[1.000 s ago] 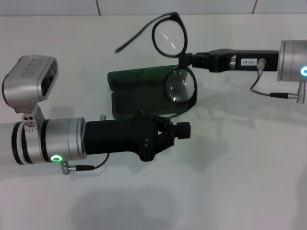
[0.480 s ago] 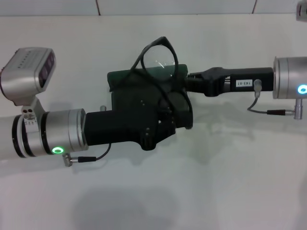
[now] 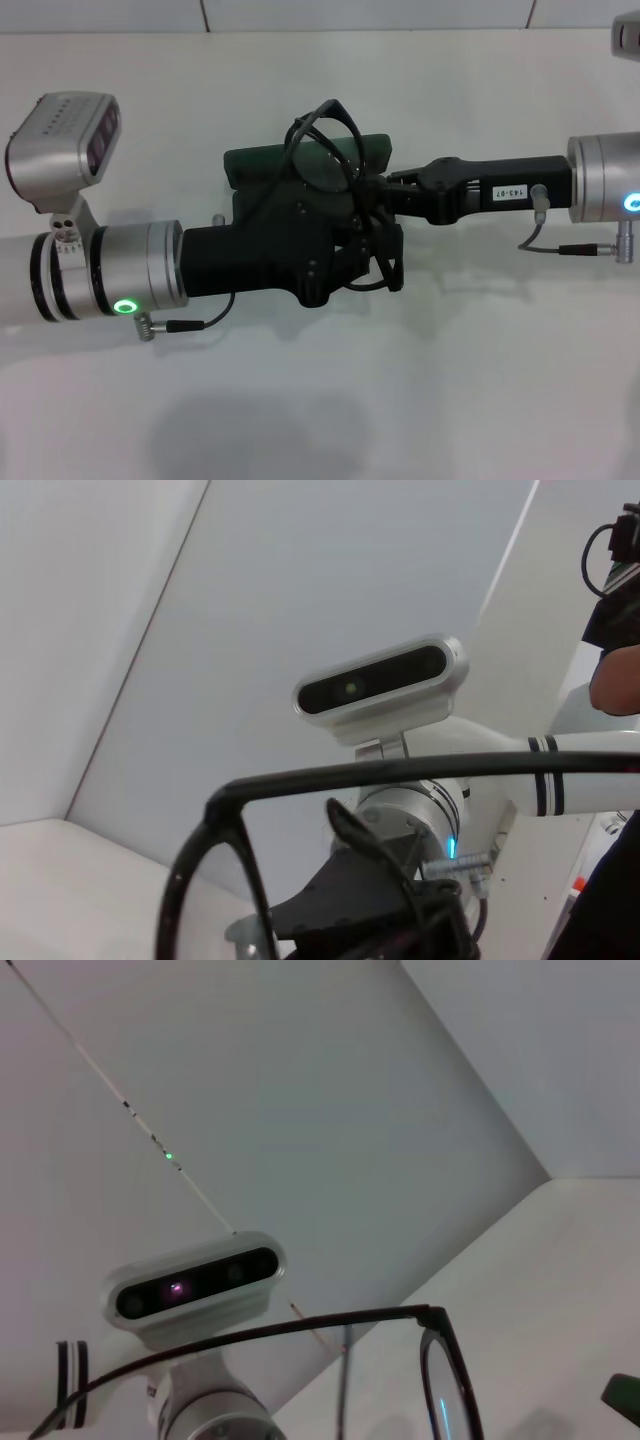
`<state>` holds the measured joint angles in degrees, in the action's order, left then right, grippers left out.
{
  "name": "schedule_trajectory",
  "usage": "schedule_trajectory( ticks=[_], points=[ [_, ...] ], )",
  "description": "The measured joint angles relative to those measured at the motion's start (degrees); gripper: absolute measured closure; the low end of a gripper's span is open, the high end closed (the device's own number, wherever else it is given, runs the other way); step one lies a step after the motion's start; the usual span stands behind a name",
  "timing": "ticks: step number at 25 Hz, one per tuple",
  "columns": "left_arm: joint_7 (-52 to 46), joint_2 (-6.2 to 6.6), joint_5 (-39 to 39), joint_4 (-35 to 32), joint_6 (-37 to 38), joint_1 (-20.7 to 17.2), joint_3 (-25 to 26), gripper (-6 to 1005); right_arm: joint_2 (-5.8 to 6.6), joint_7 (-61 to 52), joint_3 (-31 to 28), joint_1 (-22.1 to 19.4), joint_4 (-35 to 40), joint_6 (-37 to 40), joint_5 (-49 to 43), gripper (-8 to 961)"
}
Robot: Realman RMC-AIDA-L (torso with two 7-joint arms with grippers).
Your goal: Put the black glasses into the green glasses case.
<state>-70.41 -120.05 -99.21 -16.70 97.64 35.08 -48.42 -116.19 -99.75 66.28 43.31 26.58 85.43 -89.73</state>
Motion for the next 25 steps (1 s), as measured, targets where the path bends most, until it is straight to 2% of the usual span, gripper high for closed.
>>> schedule_trajectory(
  ticks=[25],
  points=[
    [-0.2,0.08,0.1,0.0,0.0,0.9,-0.3,1000,0.00,1.2,-0.1,-0.2,0.0,1.4,0.8,903]
  ],
)
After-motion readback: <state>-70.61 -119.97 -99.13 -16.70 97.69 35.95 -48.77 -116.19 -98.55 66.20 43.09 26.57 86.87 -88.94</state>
